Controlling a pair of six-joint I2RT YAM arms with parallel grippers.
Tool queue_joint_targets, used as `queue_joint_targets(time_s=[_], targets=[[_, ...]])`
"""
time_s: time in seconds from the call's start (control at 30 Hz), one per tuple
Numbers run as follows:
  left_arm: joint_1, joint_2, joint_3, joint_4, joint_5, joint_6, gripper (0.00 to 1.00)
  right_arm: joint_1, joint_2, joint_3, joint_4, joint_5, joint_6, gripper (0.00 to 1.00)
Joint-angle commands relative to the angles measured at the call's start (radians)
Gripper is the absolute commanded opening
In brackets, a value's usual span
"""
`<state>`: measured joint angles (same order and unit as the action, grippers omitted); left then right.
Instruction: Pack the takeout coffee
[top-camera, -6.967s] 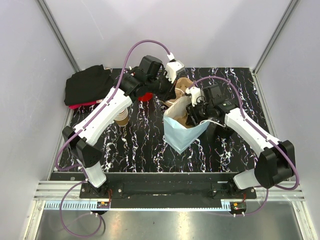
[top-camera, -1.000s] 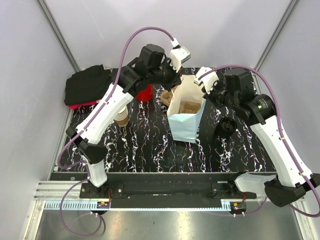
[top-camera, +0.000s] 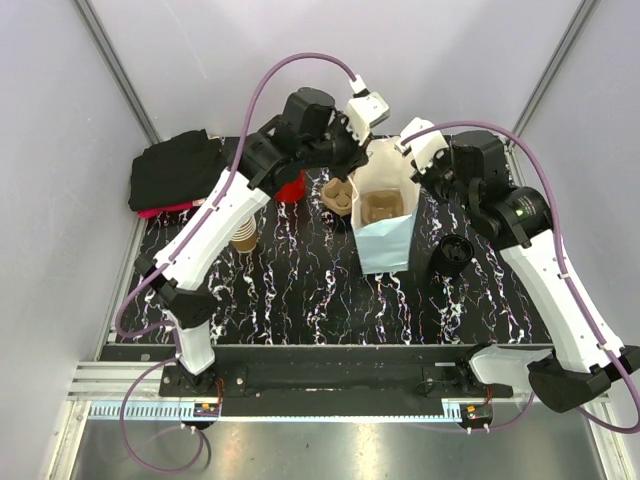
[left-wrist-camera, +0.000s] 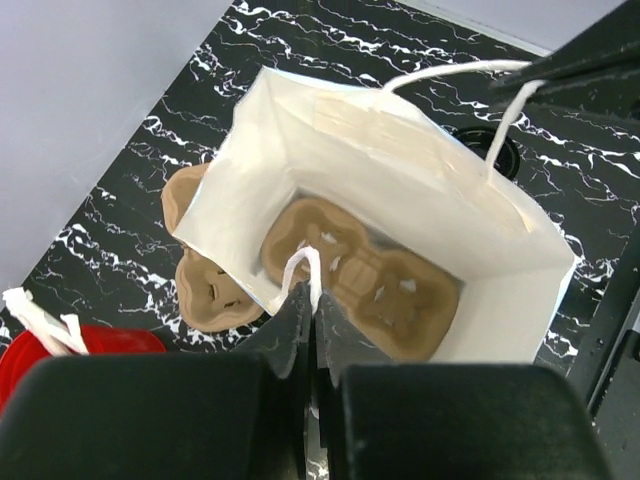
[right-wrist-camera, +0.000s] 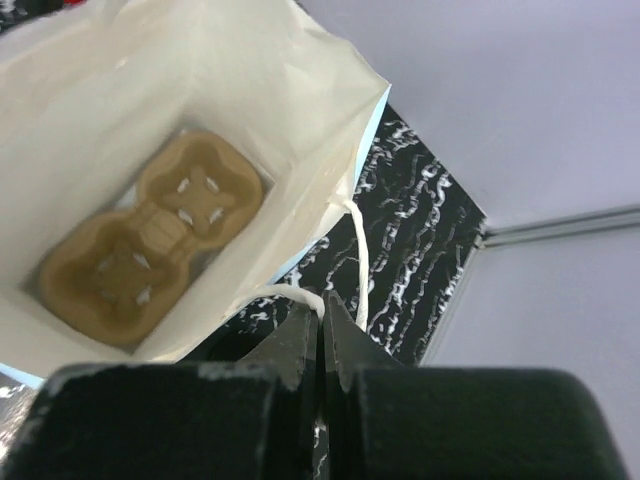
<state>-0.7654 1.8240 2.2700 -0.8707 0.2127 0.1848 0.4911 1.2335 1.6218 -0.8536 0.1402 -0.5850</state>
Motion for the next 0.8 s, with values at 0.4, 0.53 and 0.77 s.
queue_joint_targets(time_s=[0.4,0.53,0.77], targets=[[-0.008,0.116,0.037,0.208,-0.113,0.030,0.09,-0.072,0.027,-0.203,0.341,0.182,-0.067,0.00],[-0.009,0.123,0.036,0.240,-0.124,0.025,0.07,-0.115,0.034,-0.203,0.375,0.168,-0.050,0.00],[-0.009,0.146,0.043,0.291,-0.165,0.012,0.06,-0.126,0.026,-0.235,0.392,0.160,-0.042,0.00]])
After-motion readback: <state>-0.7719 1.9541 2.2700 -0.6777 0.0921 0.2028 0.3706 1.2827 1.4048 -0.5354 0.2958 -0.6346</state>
